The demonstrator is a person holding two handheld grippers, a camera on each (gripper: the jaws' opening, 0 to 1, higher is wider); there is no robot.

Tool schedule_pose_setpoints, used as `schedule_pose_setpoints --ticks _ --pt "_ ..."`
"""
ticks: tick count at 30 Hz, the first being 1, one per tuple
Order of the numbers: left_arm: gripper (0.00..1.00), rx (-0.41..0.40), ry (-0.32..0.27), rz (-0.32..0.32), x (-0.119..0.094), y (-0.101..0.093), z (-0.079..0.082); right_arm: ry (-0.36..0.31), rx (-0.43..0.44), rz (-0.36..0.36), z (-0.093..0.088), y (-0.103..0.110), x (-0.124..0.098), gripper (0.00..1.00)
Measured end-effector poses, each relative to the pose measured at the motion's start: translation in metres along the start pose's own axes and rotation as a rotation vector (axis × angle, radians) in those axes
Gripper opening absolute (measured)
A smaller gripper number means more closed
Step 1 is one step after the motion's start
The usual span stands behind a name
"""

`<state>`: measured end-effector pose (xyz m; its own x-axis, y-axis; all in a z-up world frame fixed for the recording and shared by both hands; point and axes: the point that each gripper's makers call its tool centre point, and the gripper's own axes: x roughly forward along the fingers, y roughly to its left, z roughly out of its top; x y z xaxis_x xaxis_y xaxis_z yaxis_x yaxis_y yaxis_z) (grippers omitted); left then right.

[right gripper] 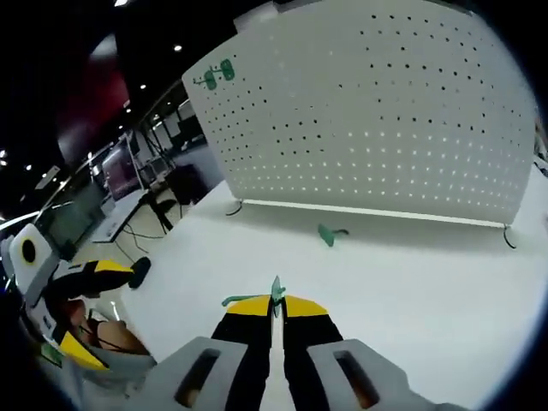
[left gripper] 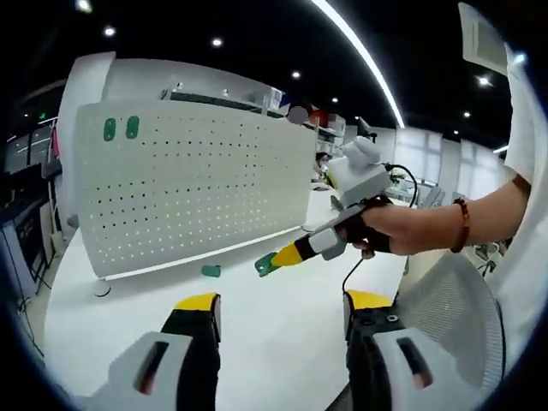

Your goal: Insert the hook assembly into the mounting plate slot until the hook locks in place.

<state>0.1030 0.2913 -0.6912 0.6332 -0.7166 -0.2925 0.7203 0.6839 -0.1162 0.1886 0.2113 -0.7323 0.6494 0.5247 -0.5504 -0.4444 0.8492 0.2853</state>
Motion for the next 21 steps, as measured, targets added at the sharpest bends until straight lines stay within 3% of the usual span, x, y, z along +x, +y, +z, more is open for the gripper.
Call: schedule_pose_setpoints --ticks 8,21 --pt "0.56 0.052 -0.004 0.014 0.005 -0.012 0.007 -0.001 0.010 0.050 0.003 0.008 -0.015 0.02" --pt "0.50 0.124 0.023 0.084 0.004 -0.024 0.002 0.026 0.025 0.168 -0.005 0.027 -0.034 0.02"
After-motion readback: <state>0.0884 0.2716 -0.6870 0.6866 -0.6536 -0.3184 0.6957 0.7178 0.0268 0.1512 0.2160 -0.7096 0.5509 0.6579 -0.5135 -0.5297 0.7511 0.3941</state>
